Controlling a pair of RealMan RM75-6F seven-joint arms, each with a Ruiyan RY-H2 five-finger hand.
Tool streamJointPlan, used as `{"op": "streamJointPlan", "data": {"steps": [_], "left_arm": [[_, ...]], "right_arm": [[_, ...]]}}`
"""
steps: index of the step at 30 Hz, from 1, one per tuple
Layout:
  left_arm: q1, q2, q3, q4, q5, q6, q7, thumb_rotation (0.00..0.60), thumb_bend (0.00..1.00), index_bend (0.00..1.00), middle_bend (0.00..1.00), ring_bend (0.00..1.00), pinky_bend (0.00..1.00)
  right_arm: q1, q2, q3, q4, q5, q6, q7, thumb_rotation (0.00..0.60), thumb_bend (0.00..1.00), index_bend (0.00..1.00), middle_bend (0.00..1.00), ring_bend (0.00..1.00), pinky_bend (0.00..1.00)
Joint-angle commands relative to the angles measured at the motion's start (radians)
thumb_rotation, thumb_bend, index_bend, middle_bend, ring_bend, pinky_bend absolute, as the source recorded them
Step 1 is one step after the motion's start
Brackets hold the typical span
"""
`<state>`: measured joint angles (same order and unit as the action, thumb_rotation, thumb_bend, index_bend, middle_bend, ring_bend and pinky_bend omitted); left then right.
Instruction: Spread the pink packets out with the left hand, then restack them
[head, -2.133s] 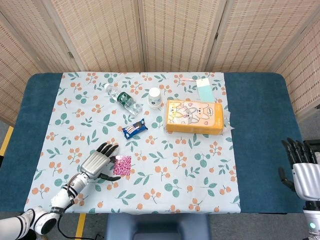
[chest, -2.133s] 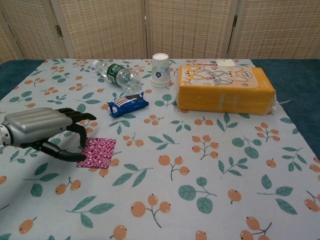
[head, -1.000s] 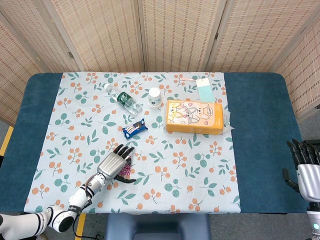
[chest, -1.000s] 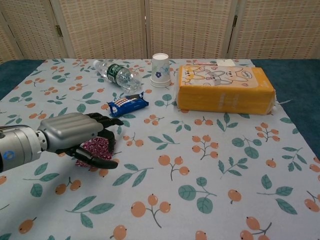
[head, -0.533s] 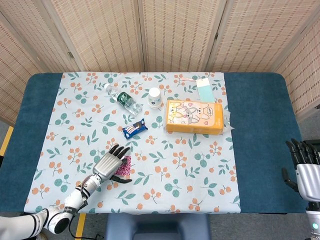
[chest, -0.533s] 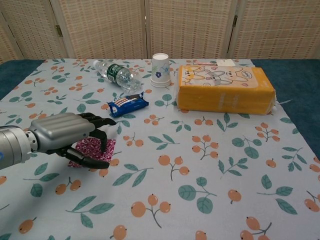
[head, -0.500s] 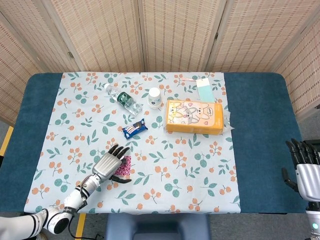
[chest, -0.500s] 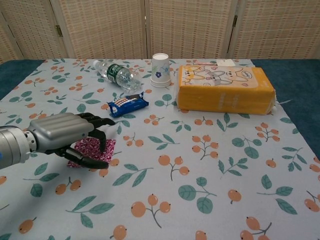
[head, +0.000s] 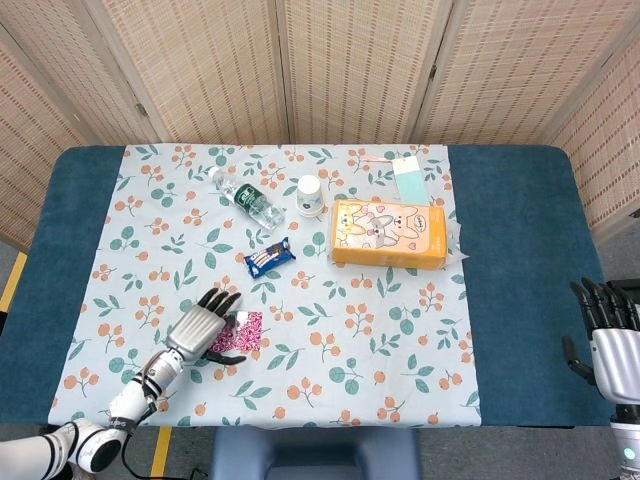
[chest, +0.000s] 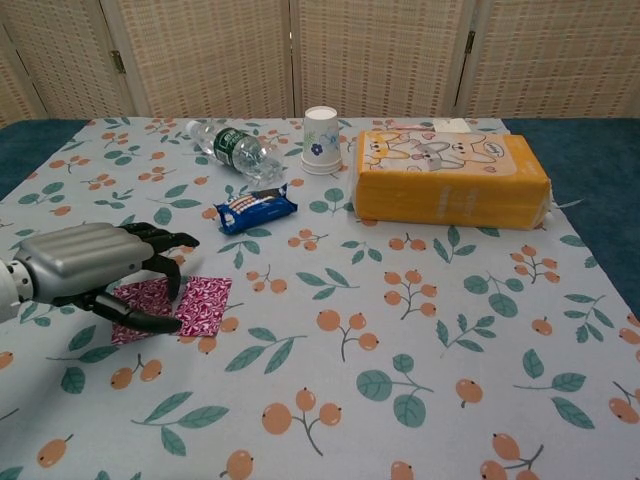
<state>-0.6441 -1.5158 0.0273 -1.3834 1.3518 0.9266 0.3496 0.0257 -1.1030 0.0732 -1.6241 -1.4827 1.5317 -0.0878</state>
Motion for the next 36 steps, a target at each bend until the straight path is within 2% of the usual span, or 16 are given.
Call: {"op": "streamJointPlan", "data": {"steps": [1,15,36], "left_arm": [[0.008,0.011,0.006,0.002,0.006,0.006,-0.010,0.103,0.12,0.39,0.00,0.00,0.00],[0.046,0.053,0.035,-0.042,0.069,0.053,-0.044,0.104,0.12,0.39,0.00,0.00,0.00],[0.061,0.026,0.034,-0.048,0.064,0.039,0.002,0.104,0.12,0.38,0.00,0.00,0.00]], "right_arm": [[0.000,0.000,0.000,-0.003,-0.002,0.002,-0.003,0.600,0.48,0.00,0.07,0.00,0.00],[-0.005,-0.003,-0.003,-0.008,-0.011,0.012,-0.008,0.600,0.48,0.00,0.07,0.00,0.00],[-0.012,-0.005,-0.004,0.006,-0.012,0.017,0.008,0.600,0.48,0.00,0.07,0.00,0.00]]}}
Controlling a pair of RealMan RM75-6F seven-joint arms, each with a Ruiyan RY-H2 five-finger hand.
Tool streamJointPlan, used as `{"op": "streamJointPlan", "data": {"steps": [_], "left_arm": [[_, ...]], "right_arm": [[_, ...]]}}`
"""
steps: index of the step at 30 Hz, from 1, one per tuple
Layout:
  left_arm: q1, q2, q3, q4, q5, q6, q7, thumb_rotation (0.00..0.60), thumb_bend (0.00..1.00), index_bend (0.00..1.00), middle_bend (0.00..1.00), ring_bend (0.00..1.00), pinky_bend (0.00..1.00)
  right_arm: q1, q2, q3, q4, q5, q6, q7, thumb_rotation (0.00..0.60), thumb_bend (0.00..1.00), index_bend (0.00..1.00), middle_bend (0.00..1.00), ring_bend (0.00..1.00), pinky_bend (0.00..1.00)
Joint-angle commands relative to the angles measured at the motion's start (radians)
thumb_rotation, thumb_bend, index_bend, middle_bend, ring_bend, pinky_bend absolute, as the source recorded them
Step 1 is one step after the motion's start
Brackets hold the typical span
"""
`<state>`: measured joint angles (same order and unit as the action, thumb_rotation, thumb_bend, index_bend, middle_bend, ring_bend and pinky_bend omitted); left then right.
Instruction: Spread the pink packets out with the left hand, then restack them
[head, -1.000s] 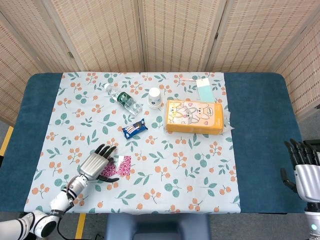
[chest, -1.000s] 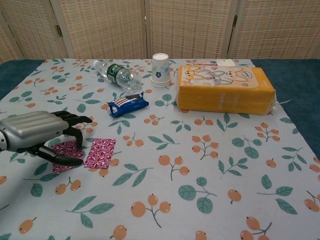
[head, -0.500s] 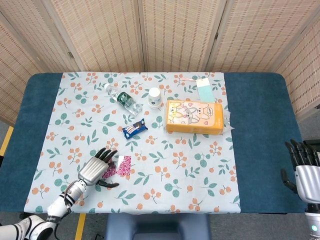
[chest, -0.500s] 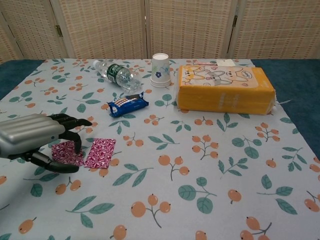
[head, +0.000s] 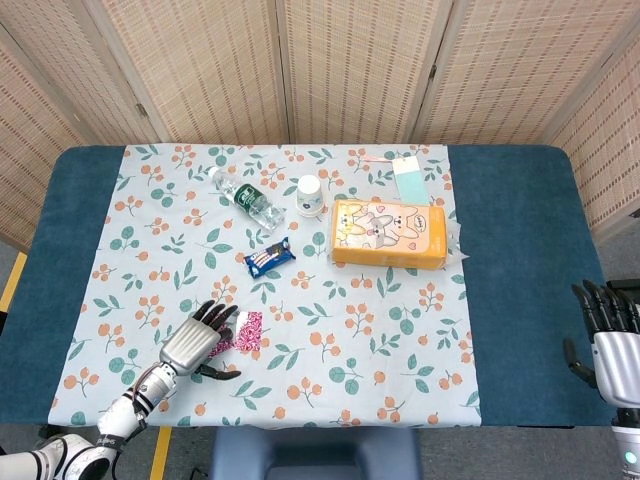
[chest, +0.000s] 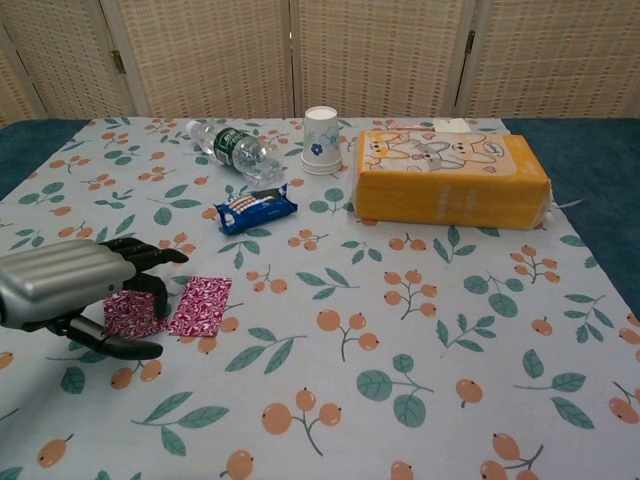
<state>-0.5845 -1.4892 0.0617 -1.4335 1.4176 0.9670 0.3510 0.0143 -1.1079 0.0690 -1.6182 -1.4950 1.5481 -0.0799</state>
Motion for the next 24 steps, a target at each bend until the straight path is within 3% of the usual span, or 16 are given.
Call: {"op": "streamJointPlan", "data": {"steps": [1,24], "left_arm": [[0.002,-0.002,0.000,0.004,-0.003,-0.003,0.001,0.104,0.12,0.38,0.00,0.00,0.00],[0.045,0.042,0.012,0.020,0.002,0.022,-0.025,0.104,0.12,0.38,0.00,0.00,0.00]], "right_arm": [[-0.001,0.000,0.000,0.000,0.000,0.001,0.000,0.600,0.48,0.00,0.07,0.00,0.00],[-0.001,0.000,0.002,-0.003,-0.001,0.001,-0.002,0.600,0.48,0.00,0.07,0.00,0.00]]}}
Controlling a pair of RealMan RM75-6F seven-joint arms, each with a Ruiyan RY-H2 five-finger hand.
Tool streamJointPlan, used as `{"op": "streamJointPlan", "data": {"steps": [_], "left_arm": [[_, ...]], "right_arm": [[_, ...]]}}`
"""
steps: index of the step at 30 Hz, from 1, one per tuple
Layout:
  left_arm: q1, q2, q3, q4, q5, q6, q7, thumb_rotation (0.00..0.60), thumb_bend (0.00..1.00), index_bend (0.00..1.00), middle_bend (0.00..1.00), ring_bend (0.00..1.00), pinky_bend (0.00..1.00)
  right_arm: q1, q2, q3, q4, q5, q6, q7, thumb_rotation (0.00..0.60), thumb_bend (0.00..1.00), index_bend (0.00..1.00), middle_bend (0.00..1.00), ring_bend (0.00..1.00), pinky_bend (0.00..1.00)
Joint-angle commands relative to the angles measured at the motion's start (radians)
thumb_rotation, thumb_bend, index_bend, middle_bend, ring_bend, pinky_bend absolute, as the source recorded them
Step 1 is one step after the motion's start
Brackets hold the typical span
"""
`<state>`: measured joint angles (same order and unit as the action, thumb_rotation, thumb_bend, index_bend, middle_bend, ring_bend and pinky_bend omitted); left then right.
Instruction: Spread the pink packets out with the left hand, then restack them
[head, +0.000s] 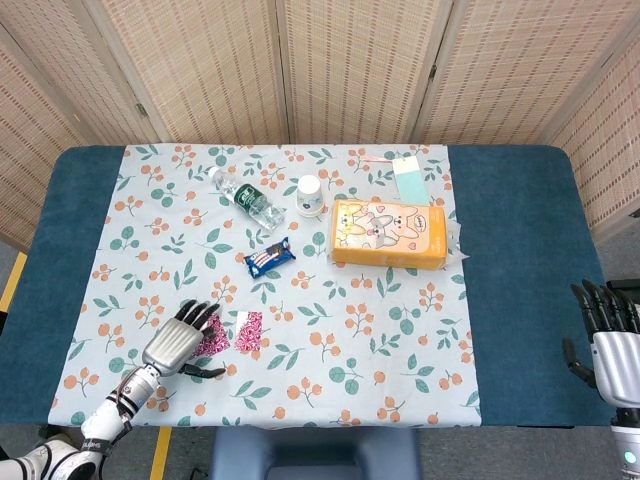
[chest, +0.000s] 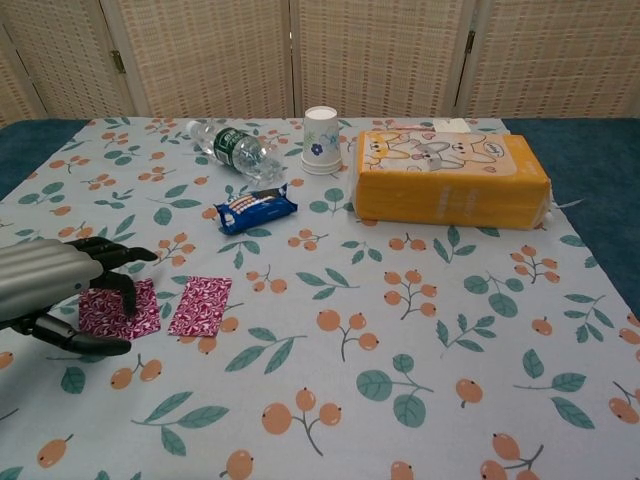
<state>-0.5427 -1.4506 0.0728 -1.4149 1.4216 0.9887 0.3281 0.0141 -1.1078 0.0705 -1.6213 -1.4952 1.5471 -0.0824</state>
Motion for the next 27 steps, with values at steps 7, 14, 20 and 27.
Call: {"op": "streamJointPlan", "data": {"steps": [7,14,20,27], "left_arm": [[0.020,0.024,0.006,0.006,-0.002,0.011,-0.014,0.104,0.12,0.38,0.00,0.00,0.00],[0.032,0.042,0.000,0.007,-0.014,0.014,-0.021,0.104,0.12,0.38,0.00,0.00,0.00],[0.030,0.039,-0.014,-0.023,0.001,0.029,-0.018,0.102,0.12,0.38,0.00,0.00,0.00],[0.010,-0.001,-0.026,-0.032,-0.009,-0.003,0.032,0.102,0.12,0.37,0.00,0.00,0.00]], "right_arm": [[-0.004,0.000,0.000,0.002,-0.001,0.005,0.005,0.600,0.48,0.00,0.07,0.00,0.00],[-0.008,-0.001,-0.002,0.005,-0.004,0.012,0.008,0.600,0.48,0.00,0.07,0.00,0.00],[-0.011,-0.003,-0.003,0.012,-0.005,0.014,0.016,0.600,0.48,0.00,0.07,0.00,0.00],[-0.017,-0.003,-0.003,0.024,0.002,0.015,0.031,0.600,0.48,0.00,0.07,0.00,0.00]]}}
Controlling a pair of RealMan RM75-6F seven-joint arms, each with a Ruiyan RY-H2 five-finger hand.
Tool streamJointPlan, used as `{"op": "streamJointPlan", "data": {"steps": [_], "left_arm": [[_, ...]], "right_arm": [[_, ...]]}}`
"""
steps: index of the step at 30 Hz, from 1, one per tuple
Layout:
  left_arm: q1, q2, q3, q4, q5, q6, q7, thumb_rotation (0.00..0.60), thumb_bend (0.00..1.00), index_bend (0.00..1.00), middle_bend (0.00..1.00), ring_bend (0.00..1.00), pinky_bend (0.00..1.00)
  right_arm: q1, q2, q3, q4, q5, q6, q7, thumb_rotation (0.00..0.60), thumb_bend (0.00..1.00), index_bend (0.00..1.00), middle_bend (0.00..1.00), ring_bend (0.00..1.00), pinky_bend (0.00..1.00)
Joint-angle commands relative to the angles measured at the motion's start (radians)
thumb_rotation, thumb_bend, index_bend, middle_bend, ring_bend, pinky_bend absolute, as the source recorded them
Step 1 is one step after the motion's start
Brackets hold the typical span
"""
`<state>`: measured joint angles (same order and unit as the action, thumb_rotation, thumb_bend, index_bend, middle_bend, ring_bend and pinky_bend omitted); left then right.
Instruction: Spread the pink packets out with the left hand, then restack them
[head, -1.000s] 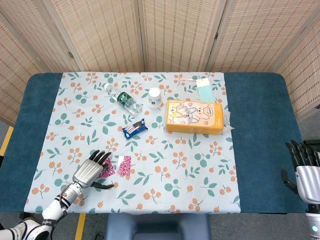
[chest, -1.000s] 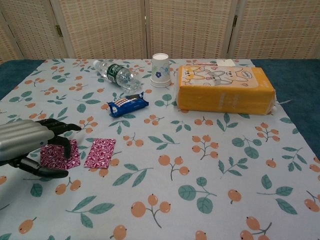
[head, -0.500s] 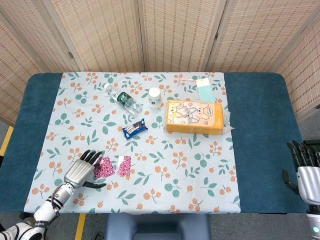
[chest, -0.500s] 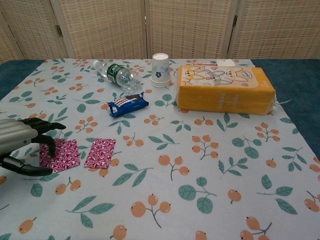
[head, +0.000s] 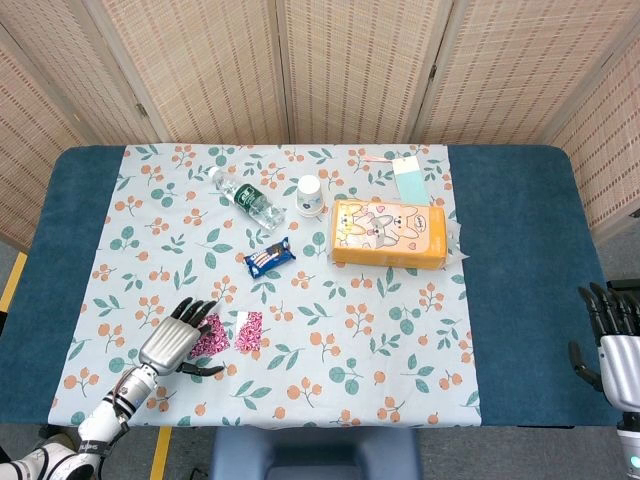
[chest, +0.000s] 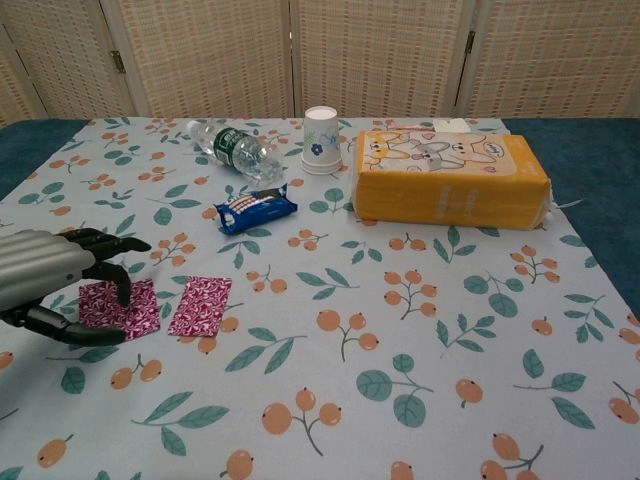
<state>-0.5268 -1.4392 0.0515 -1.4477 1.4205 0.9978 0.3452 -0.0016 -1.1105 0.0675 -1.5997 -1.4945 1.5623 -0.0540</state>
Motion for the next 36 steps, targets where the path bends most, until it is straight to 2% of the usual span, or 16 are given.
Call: {"op": "streamJointPlan", "data": {"steps": [1,12,36], "left_arm": [[-0.008,-0.016,-0.006,0.002,-0.013,-0.016,0.022,0.101,0.12,0.37,0.00,0.00,0.00],[-0.009,-0.043,-0.009,0.020,-0.049,-0.036,0.062,0.101,0.12,0.37,0.00,0.00,0.00],[0.039,0.020,0.016,0.046,-0.033,0.003,-0.013,0.106,0.12,0.37,0.00,0.00,0.00]], "right_arm": [[-0.002,-0.001,0.000,0.004,0.001,0.000,0.005,0.600,0.48,0.00,0.07,0.00,0.00],[-0.001,-0.003,0.002,0.009,0.002,-0.003,0.010,0.600,0.48,0.00,0.07,0.00,0.00],[0.008,-0.002,0.004,-0.012,-0.007,-0.008,-0.017,0.600,0.48,0.00,0.07,0.00,0.00]]}}
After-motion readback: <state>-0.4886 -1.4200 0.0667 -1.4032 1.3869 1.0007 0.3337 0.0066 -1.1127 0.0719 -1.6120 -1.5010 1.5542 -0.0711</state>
